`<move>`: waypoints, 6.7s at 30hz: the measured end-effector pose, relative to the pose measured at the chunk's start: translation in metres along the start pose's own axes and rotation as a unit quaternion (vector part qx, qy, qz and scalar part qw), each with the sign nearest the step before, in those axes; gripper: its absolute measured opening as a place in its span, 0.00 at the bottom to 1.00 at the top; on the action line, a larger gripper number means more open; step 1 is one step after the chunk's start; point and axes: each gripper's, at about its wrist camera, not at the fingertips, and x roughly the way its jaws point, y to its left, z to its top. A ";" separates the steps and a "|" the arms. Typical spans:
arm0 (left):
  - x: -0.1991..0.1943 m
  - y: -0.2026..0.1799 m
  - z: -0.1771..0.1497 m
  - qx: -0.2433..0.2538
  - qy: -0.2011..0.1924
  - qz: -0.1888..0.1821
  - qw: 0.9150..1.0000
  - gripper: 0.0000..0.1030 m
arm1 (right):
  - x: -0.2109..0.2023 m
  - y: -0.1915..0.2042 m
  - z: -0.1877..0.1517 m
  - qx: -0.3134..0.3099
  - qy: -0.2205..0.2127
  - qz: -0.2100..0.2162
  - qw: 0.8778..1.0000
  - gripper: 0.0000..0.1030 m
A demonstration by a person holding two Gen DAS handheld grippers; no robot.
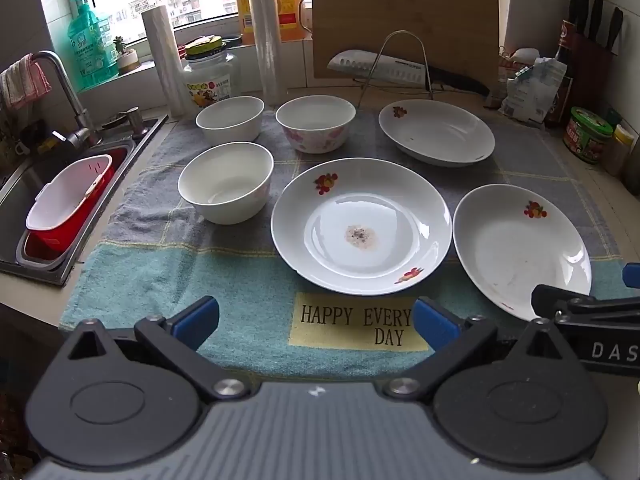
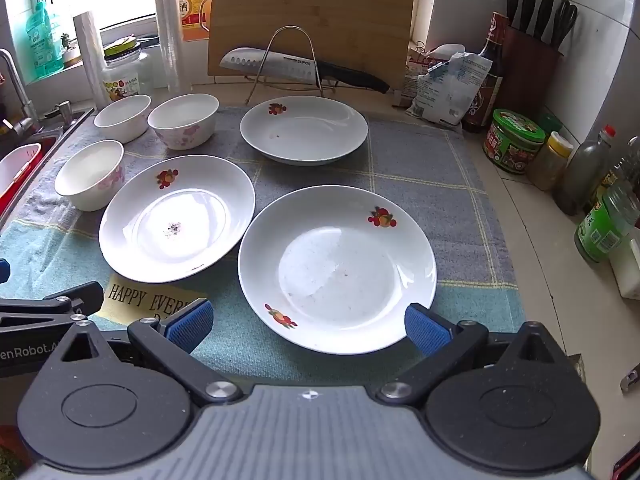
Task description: Organize plates and bowls
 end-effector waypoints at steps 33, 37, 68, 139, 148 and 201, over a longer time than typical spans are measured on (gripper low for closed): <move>-0.008 -0.006 0.004 0.002 -0.006 0.005 1.000 0.99 | -0.006 -0.008 -0.002 0.006 -0.011 0.003 1.000 1.00; -0.008 -0.007 0.005 0.002 -0.006 0.006 1.000 0.99 | -0.006 -0.008 -0.002 0.005 -0.011 0.002 1.000 1.00; -0.014 -0.008 0.005 0.001 -0.013 0.008 1.000 0.99 | -0.012 -0.008 -0.002 0.000 -0.019 0.001 1.000 1.00; 0.010 -0.005 0.006 0.021 -0.034 -0.079 0.996 0.99 | 0.044 -0.059 -0.061 -0.011 -0.035 0.027 0.999 1.00; 0.023 0.001 0.012 0.016 -0.035 -0.079 0.996 0.99 | 0.076 -0.055 -0.067 -0.005 -0.009 0.021 1.000 1.00; 0.147 -0.143 0.108 0.241 0.055 -0.304 0.920 0.99 | 0.099 -0.065 -0.063 -0.096 -0.067 0.098 0.988 1.00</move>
